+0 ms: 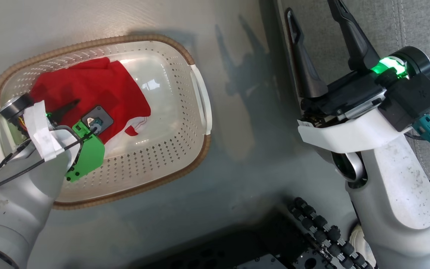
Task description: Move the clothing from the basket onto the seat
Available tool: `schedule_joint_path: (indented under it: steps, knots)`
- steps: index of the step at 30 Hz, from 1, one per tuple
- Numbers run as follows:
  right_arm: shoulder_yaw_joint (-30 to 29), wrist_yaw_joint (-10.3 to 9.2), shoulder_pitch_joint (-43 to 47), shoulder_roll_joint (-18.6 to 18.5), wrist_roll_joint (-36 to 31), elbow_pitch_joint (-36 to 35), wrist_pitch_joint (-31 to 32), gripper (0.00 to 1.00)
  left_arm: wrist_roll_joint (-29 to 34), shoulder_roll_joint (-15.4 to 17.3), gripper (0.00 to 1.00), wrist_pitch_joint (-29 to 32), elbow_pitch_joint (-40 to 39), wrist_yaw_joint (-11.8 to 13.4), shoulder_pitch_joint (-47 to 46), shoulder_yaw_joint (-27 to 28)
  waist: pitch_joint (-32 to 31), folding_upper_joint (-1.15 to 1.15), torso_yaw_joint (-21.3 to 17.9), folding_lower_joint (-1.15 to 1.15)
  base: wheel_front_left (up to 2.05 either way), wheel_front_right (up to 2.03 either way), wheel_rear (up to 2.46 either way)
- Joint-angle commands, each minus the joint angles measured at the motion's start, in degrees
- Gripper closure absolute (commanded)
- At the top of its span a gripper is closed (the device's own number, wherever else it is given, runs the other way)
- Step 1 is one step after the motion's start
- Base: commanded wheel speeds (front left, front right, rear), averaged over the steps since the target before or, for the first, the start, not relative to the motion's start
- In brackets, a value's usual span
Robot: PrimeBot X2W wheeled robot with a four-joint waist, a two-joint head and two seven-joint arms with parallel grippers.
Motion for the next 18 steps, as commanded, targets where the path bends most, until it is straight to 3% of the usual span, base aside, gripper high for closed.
schedule_joint_path:
  steps: [1,18]
  knots:
    - [-0.2,-0.04,-0.7,-0.1,0.1,-0.5,-0.3,0.0,-0.4,0.3,0.0,1.1,0.5,-0.2,-1.4,-1.1,2.1,0.0,-0.9,-0.01,0.0,0.0,0.0]
    - [-1.8,-0.04,0.7,-0.1,-1.3,-3.4,-0.3,0.0,-2.8,0.1,0.0,11.8,2.6,-0.2,-7.1,-10.8,8.6,0.0,-0.8,-0.01,0.0,0.0,0.0]
